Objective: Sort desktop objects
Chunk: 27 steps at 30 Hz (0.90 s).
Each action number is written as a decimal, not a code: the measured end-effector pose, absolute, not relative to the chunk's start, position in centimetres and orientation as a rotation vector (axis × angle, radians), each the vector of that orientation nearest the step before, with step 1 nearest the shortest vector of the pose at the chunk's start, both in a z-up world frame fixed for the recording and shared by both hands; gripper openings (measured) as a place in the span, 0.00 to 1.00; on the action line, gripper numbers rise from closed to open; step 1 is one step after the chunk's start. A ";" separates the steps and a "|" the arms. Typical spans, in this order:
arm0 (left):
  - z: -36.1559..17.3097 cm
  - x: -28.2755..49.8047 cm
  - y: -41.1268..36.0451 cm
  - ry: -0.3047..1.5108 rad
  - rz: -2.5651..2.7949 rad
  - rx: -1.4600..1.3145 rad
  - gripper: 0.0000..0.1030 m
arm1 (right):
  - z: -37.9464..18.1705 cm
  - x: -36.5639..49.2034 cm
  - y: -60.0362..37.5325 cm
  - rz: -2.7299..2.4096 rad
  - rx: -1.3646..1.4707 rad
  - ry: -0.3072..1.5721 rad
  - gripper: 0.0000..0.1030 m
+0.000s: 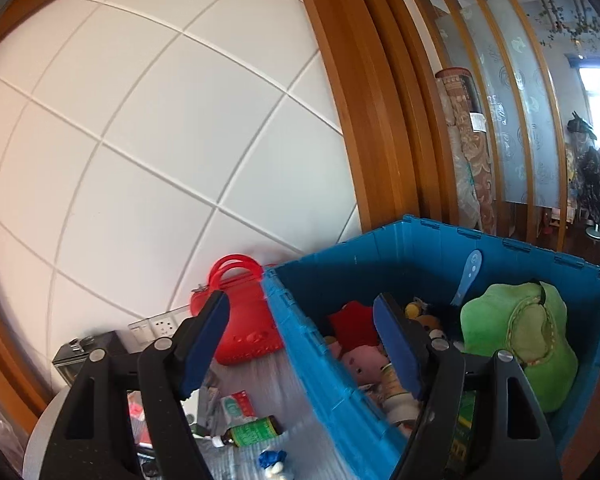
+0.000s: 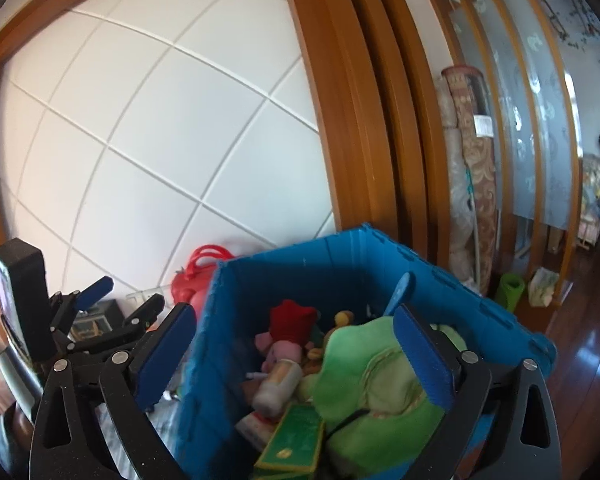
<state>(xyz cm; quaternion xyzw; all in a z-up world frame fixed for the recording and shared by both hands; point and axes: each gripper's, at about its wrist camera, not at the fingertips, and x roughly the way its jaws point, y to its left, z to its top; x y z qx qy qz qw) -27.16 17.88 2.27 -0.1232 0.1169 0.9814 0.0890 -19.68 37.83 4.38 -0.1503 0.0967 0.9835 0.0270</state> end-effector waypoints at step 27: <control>1.1 -7.9 1.2 0.278 2.933 -0.371 0.95 | 0.5 -3.0 20.0 2.843 -0.409 0.109 1.00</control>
